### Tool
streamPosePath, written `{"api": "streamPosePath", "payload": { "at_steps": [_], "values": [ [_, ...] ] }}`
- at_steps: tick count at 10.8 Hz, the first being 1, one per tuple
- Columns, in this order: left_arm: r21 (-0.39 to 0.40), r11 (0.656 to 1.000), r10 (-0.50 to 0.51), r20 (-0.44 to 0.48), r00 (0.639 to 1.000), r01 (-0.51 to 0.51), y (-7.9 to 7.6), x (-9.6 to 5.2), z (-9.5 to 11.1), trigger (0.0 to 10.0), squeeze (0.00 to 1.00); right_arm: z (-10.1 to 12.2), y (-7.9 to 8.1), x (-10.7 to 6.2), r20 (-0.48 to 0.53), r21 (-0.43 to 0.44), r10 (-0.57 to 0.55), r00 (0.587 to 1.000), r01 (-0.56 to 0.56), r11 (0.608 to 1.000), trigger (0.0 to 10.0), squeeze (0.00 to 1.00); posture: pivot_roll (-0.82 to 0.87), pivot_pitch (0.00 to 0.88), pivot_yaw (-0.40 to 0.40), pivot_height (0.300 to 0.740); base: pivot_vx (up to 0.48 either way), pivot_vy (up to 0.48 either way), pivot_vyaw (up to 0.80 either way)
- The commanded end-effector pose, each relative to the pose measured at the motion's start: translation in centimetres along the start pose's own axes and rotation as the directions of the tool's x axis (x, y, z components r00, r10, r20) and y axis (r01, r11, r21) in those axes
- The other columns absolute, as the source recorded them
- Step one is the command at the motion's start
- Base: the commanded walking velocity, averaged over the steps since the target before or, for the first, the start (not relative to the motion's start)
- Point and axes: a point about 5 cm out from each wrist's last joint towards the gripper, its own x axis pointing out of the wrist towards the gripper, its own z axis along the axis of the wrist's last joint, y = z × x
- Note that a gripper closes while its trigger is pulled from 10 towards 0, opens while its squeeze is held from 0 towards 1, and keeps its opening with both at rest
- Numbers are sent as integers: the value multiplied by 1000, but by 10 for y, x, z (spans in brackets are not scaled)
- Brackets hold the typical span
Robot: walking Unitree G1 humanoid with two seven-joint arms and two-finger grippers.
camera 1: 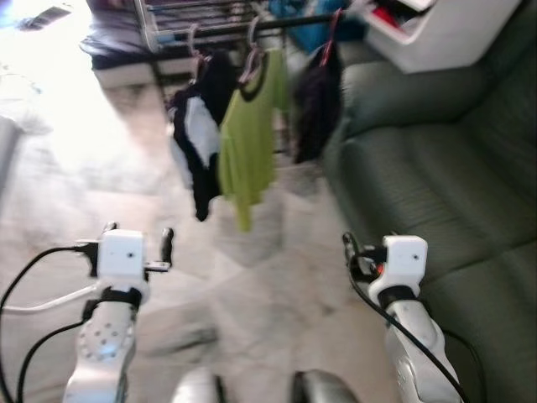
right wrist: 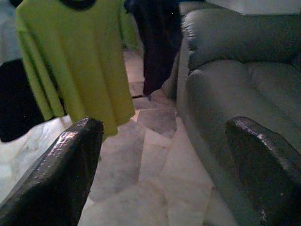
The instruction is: Hang hanger
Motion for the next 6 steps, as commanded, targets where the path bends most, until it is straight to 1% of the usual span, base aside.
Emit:
{"api": "streamPosePath", "payload": {
  "at_steps": [1, 2, 3, 4, 5, 6],
  "values": [
    [20, 1000, -19, 27, 999, 19, -1, 4, 6, 10000, 0, 0, -7, 0, 10, 0, -51, 999, 51, 999, 10000, 0, -8, 69, 72, 740, 0, 0, 0],
    [39, 998, -48, 47, 998, 46, -1, 12, 11, 10000, 0, 1, -2, 1, 20, 6, -55, 998, 55, 998, 10000, 0, -13, 76, 84, 740, 0, 0, 0],
    [46, 998, -51, 54, 997, 49, 4, 13, 12, 10000, 0, 1, 9, -2, 33, -7, -7, 999, 8, 1000, 10000, 0, -18, 81, 82, 740, 0, 0, 0],
    [37, 998, -42, 23, 999, 41, 5, 9, 2, 10000, 0, -5, 15, -7, 14, -25, 44, 999, -44, 999, 10000, 0, -20, 68, 58, 740, 0, 0, 0],
    [40, 999, -34, 0, 999, 34, 4, 7, -7, 10000, 0, -12, 14, -9, -17, -22, 39, 999, -40, 999, 10000, 0, -30, 55, 32, 740, 0, 0, 0],
    [9, 1000, -25, -11, 1000, 25, -6, 10, -9, 10000, 0, -6, 4, -5, -14, -29, 35, 999, -35, 999, 10000, 0, -46, 26, 11, 740, 0, 0, 0]
  ]
}}
